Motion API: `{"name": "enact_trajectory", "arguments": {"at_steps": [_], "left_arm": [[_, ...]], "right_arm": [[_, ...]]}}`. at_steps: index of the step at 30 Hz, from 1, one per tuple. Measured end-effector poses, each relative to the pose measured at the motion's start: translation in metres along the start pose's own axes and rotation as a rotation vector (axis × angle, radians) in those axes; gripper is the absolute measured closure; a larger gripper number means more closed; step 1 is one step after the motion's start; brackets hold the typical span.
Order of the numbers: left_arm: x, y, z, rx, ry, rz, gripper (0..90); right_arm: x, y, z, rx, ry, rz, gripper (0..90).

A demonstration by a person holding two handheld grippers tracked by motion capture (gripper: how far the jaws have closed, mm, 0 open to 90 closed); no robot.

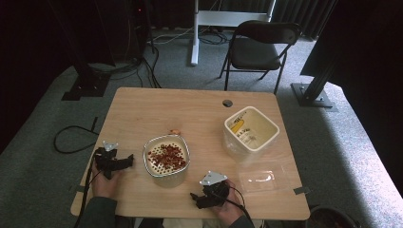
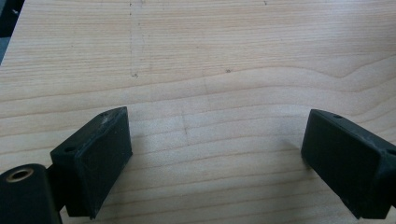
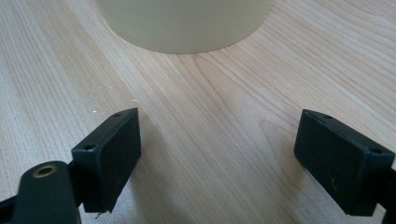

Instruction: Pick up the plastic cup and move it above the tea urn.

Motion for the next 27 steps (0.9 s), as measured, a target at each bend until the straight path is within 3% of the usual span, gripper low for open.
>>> {"name": "enact_trajectory", "arguments": {"at_steps": [12, 17, 18, 19, 21, 27], "left_arm": [[0.0, 0.0, 0.0, 0.002, 0.0, 0.001, 9.1], [0.0, 0.0, 0.0, 0.002, 0.0, 0.002, 9.1], [0.0, 0.0, 0.0, 0.002, 0.0, 0.002, 9.1], [0.0, 0.0, 0.0, 0.002, 0.0, 0.002, 9.1], [0.0, 0.0, 0.0, 0.002, 0.0, 0.002, 9.1], [0.0, 0.0, 0.0, 0.002, 0.0, 0.002, 9.1]], "right_arm": [[0.001, 0.001, -0.002, 0.014, -0.002, 0.012, 18.8], [0.001, 0.002, -0.006, 0.027, 0.004, 0.02, 28.8], [0.0, 0.003, -0.008, 0.063, 0.011, 0.009, 32.5], [0.0, 0.003, -0.008, 0.063, 0.011, 0.009, 32.5], [-0.001, 0.004, -0.012, 0.072, 0.004, -0.001, 34.4], [-0.019, 0.003, -0.045, 0.128, -0.069, -0.004, 39.5]]}}
Point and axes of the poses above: each handheld gripper's, and its own axes: z roughly forward along the jaws, x roughly out of its underside, y roughly to its left, the point moved 4 cm from there along z, roughly forward along the jaws, and after that the axes turned 6 degrees about -z, right-handed, at the moved point
